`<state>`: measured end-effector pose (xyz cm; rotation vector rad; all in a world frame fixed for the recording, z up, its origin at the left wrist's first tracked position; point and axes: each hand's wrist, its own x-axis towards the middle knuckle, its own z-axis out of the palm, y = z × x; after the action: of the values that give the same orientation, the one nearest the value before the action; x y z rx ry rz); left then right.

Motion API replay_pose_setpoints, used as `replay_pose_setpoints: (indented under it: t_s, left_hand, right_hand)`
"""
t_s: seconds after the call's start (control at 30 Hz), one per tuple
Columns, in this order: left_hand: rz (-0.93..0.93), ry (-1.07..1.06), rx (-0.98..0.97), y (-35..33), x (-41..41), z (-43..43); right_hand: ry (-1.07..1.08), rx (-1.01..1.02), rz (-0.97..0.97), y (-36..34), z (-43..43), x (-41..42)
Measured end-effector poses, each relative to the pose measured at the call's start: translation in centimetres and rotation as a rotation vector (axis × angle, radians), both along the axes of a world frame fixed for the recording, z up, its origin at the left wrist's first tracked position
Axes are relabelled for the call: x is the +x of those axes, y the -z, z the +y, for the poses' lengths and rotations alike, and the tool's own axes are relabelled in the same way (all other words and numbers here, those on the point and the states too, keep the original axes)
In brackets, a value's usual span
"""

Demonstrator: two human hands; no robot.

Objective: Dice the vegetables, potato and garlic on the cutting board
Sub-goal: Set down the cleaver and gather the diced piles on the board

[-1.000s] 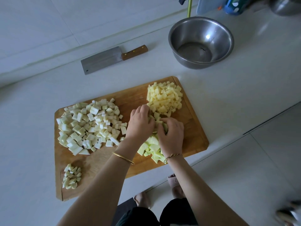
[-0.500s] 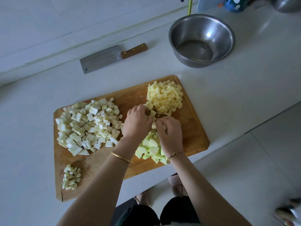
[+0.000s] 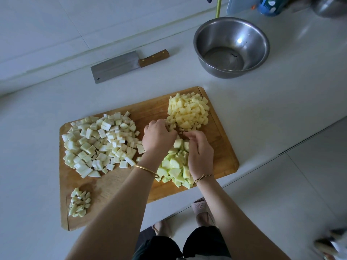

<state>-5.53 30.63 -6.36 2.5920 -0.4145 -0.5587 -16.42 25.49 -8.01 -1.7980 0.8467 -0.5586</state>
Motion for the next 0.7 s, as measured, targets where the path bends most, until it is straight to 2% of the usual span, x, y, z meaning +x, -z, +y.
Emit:
replay_pose_setpoints:
  t_s: [0.2, 0.37, 0.53, 0.7]
  left_hand:
    - [0.123, 0.049, 0.060, -0.2, 0.9, 0.6]
    - [0.058, 0.104, 0.095, -0.8, 0.5, 0.5]
    - [-0.007, 0.044, 0.039, -0.6, -0.5, 0.5]
    - [-0.048, 0.082, 0.021, -0.7, -0.5, 1.1]
  right_hand:
    - [-0.044, -0.081, 0.039, 0.0, -1.4, 0.3]
    - [-0.166, -0.217, 0.124, 0.2, -2.9, 1.0]
    - [-0.240, -0.282, 0.109, 0.5, -3.0, 1.1]
    - [-0.336, -0.273, 0.100, -0.1, -2.8, 1.4]
